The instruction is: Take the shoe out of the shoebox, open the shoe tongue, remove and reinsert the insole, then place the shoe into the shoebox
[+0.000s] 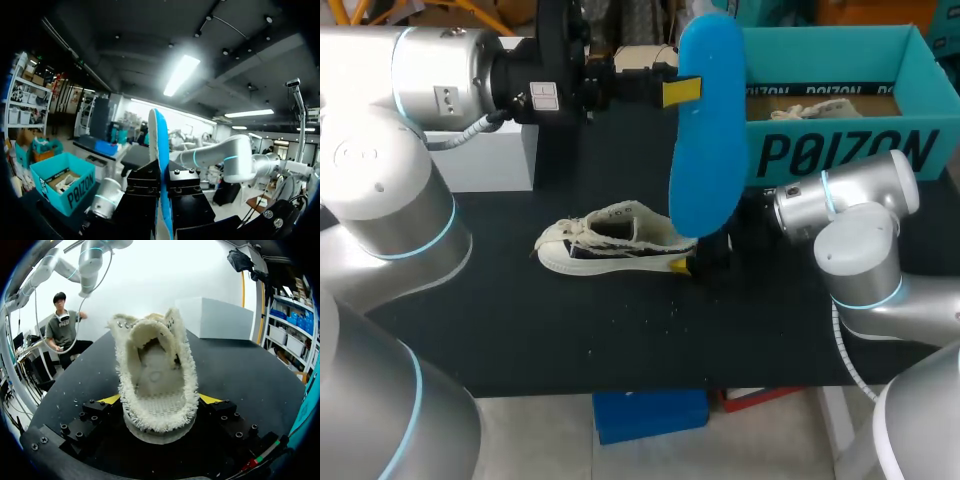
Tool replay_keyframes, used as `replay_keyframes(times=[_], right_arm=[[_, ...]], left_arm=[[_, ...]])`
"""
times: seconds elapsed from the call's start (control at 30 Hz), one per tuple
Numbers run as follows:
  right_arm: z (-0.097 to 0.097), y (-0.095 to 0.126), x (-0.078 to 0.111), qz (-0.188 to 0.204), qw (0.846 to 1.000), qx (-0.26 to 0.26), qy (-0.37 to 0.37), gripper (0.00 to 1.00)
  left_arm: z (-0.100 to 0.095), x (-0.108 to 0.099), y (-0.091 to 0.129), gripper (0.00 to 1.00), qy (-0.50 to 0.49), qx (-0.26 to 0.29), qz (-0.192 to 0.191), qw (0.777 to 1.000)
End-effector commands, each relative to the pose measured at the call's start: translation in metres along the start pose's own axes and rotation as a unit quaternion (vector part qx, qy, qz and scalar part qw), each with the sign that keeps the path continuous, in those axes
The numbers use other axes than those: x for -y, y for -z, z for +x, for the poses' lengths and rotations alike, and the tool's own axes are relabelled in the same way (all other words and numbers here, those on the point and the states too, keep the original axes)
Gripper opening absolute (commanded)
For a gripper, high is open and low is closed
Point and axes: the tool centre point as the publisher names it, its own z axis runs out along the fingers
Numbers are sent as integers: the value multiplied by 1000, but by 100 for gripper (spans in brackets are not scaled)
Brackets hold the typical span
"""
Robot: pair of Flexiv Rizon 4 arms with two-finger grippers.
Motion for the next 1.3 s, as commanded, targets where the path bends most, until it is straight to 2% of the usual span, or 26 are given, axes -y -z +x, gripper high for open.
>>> replay_keyframes(times=[0.03, 0.27, 0.5, 0.53, 0.57, 0.6, 0.77, 0.97, 1.1, 1.2, 1.3], right_arm=[[-1, 0, 3, 0, 1000, 0, 0, 0], [-1, 0, 3, 0, 1000, 0, 0, 0], [-1, 0, 3, 0, 1000, 0, 0, 0], [-1, 0, 3, 0, 1000, 0, 0, 6], [-1, 1, 2, 3, 1000, -3, 0, 29], [-1, 4, 2, 15, 1000, -3, 6, 100], [-7, 21, 0, 90, 995, 1, 40, 100], [-19, 48, -4, 190, 980, 9, 61, 100], [-26, 58, -2, 278, 958, 8, 67, 100], [-28, 61, -1, 345, 936, 2, 76, 100], [-29, 62, -2, 384, 920, 3, 77, 100]], left_arm=[[-2, 11, -13, 0, -3, -9, 8, 1000], [1, 25, -23, 0, -32, -20, 12, 999], [1, 27, -26, 0, -33, -20, 15, 999], [1, 27, -26, 0, -33, -20, 15, 999], [1, 27, -26, 0, -33, -20, 15, 999], [1, 27, -26, 0, -33, -20, 15, 999], [1, 27, -26, 0, -33, -20, 15, 999], [1, 27, -26, 0, -33, -20, 15, 999], [1, 27, -26, 0, -33, -20, 15, 999], [1, 27, -26, 0, -33, -20, 15, 999], [1, 27, -26, 0, -33, -20, 15, 999]])
